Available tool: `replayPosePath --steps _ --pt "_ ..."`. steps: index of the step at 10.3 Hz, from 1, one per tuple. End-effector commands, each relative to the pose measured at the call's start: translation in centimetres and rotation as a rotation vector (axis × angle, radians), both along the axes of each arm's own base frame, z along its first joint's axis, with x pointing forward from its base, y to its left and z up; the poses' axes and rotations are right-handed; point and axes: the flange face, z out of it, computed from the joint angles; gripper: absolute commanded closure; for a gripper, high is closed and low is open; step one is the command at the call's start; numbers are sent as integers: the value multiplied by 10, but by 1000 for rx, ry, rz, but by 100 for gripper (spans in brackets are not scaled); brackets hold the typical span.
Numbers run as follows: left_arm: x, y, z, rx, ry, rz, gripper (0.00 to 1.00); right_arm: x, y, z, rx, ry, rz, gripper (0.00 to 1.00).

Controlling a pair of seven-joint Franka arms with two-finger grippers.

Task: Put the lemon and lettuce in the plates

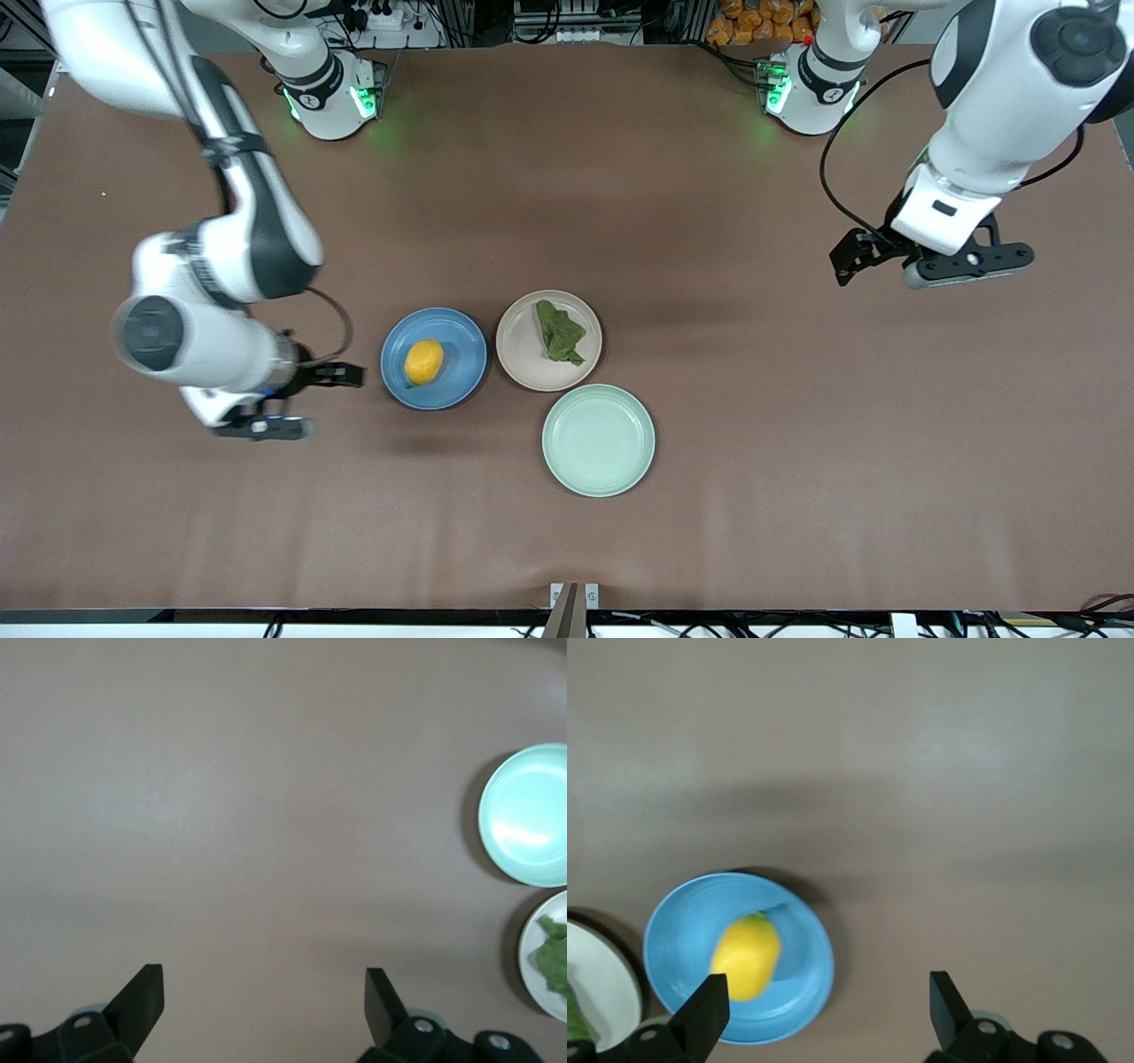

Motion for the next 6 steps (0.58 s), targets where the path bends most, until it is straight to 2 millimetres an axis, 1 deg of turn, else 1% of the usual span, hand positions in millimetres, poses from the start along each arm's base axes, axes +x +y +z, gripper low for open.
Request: replayPosePath --steps 1,2,3,4,5,6 --pt "7 2 31 -18 -35 -20 0 -3 -40 31 3 -16 7 0" --pt "11 1 39 -15 -24 -22 0 -4 -54 41 3 -29 -8 0" --pt "11 1 49 -15 -21 -27 0 -4 -61 50 -1 -41 -18 0" --pt "10 1 57 -10 -9 -53 0 -4 -72 59 -1 -55 -33 0" --pt "7 2 66 -4 11 -86 0 -4 -83 73 0 -76 -52 0" --pt "4 3 74 7 36 -123 0 -4 -90 82 -3 -78 -60 0"
